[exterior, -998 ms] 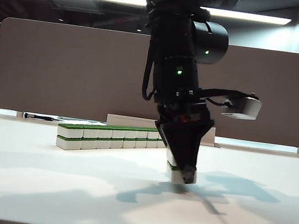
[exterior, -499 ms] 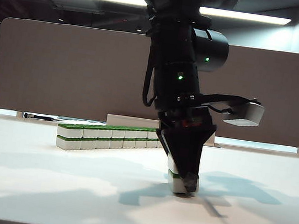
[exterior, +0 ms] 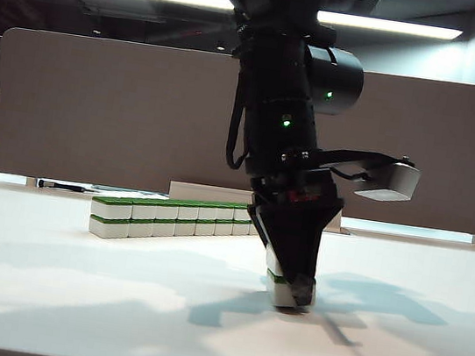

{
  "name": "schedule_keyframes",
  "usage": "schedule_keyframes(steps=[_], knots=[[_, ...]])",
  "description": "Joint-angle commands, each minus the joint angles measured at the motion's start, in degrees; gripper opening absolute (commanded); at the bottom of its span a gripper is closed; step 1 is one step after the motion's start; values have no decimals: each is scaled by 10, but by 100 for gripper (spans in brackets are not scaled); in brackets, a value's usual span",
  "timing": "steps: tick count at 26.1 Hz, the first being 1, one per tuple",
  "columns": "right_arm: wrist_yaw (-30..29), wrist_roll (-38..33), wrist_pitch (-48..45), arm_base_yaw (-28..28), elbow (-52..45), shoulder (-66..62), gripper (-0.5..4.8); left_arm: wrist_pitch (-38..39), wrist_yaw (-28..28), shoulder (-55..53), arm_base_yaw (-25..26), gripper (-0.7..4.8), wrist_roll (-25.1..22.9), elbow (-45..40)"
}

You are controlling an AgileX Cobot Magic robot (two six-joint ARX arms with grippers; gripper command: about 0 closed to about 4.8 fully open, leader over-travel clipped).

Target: Take a mahjong tile from the mahjong wall and then place it on the table close to you.

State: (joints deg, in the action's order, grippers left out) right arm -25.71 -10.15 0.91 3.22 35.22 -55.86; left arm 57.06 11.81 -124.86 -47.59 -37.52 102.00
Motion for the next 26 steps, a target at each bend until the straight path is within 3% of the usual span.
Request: schedule_keyframes(steps=[1, 8, 12, 24, 26], knots=[[-3, 1, -8, 0, 3, 2, -1, 12, 4, -4, -4, 183, 0, -1], [-3, 1, -8, 0, 3, 2, -1, 16, 4, -4, -15, 189, 0, -1], [-3, 1, -8, 0, 3, 2, -1, 7, -7, -4, -16, 290, 0, -1], [-14, 1, -8, 0, 3, 2, -1, 3, -17, -4, -16, 292, 0, -1], [-14, 1, -8, 0, 3, 2, -1, 3, -17, -3, -16, 315, 0, -1]])
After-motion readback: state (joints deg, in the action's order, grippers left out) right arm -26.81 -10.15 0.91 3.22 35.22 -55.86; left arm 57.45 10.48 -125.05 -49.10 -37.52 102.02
